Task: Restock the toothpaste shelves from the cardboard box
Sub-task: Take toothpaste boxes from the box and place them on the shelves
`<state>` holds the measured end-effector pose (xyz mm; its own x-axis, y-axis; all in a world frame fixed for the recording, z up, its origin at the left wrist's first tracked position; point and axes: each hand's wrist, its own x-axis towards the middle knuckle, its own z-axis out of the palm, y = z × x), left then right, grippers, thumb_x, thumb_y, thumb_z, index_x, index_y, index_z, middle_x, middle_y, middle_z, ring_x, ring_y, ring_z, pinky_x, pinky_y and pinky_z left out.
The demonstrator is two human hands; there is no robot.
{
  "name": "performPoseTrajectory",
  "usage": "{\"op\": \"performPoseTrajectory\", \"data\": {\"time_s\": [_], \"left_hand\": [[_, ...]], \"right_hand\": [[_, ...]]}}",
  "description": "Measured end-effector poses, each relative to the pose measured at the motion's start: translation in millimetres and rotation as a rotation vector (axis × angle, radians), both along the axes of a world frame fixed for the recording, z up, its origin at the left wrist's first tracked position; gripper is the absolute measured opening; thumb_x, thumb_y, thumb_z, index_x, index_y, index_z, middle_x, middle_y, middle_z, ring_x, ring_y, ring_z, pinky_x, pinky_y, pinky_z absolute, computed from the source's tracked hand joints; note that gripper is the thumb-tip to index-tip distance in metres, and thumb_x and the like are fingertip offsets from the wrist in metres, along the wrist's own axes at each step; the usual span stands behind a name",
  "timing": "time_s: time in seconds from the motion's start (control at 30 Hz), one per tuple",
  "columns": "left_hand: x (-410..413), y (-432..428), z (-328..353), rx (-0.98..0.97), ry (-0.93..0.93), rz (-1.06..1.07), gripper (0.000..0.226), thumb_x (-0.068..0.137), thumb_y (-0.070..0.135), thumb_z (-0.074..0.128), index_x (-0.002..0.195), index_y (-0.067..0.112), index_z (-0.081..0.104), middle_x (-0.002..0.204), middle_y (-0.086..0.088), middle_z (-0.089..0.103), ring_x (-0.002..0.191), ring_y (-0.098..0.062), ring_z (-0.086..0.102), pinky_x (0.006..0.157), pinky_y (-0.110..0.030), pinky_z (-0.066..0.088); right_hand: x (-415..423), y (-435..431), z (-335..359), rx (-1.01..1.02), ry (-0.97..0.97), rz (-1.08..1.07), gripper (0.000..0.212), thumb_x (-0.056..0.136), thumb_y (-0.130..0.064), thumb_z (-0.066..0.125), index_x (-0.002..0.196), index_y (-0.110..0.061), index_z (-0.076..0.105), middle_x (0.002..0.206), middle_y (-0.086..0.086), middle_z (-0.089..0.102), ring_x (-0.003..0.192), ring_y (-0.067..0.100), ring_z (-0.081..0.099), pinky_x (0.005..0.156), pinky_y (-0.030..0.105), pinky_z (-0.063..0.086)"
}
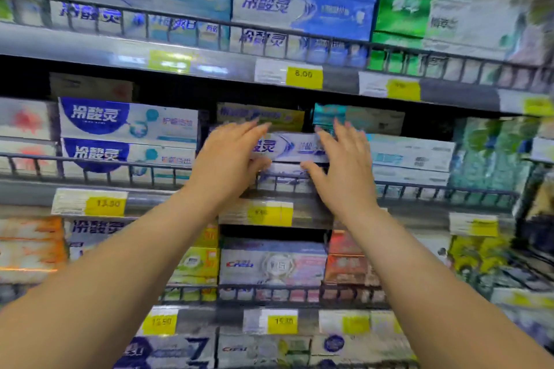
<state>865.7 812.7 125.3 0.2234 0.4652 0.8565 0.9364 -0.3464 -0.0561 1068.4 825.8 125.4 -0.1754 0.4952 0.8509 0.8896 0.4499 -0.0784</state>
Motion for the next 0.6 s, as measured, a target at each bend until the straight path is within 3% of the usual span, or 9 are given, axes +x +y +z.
{"op": "performPoseTrajectory", "data": {"time_s": [0.1,0.17,0.37,0.6], "left_hand": [[1.9,0.1,1.4,0.053,0.01,0.056,0.05,0.078,0.027,0.073,0.124,0.013,0.06,0.121,-0.01,0.064,0.104,-0.034,0.06,0.091,-0.043,0.044],[1.6,-4.6,1.5,0.081,0.011,0.088,0.047,0.077,0.025,0.075,0.121,0.013,0.063,0.116,-0.008,0.066,0.1,-0.033,0.061,0.089,-0.041,0.045],[-13.7,-16.6,4.2,0.096,0.031,0.192,0.047,0.076,0.026,0.077,0.12,0.015,0.064,0.113,-0.007,0.068,0.1,-0.033,0.06,0.087,-0.043,0.045],[-21.7,-19.4,5.1,0.078,0.067,0.124,0.051,0.075,0.018,0.078,0.123,0.012,0.062,0.116,-0.01,0.066,0.104,-0.034,0.058,0.089,-0.044,0.043]], "right_hand": [[7.0,11.3,-2.3,0.051,-0.014,0.091,0.055,0.078,-0.03,0.07,0.128,-0.012,0.056,0.13,0.014,0.053,0.122,0.035,0.042,0.109,0.043,0.028],[5.8,15.1,-3.4,0.076,0.02,0.161,0.052,0.075,-0.023,0.072,0.124,-0.01,0.058,0.125,0.014,0.056,0.116,0.036,0.045,0.104,0.045,0.035],[-11.7,18.5,-4.2,0.116,0.053,0.258,0.051,0.07,-0.013,0.075,0.119,-0.007,0.063,0.116,0.015,0.061,0.11,0.034,0.048,0.098,0.032,0.028],[-13.6,15.5,0.0,0.061,0.142,0.293,0.053,0.07,-0.007,0.075,0.121,-0.003,0.062,0.114,0.016,0.061,0.11,0.034,0.047,0.097,0.023,0.023]]}}
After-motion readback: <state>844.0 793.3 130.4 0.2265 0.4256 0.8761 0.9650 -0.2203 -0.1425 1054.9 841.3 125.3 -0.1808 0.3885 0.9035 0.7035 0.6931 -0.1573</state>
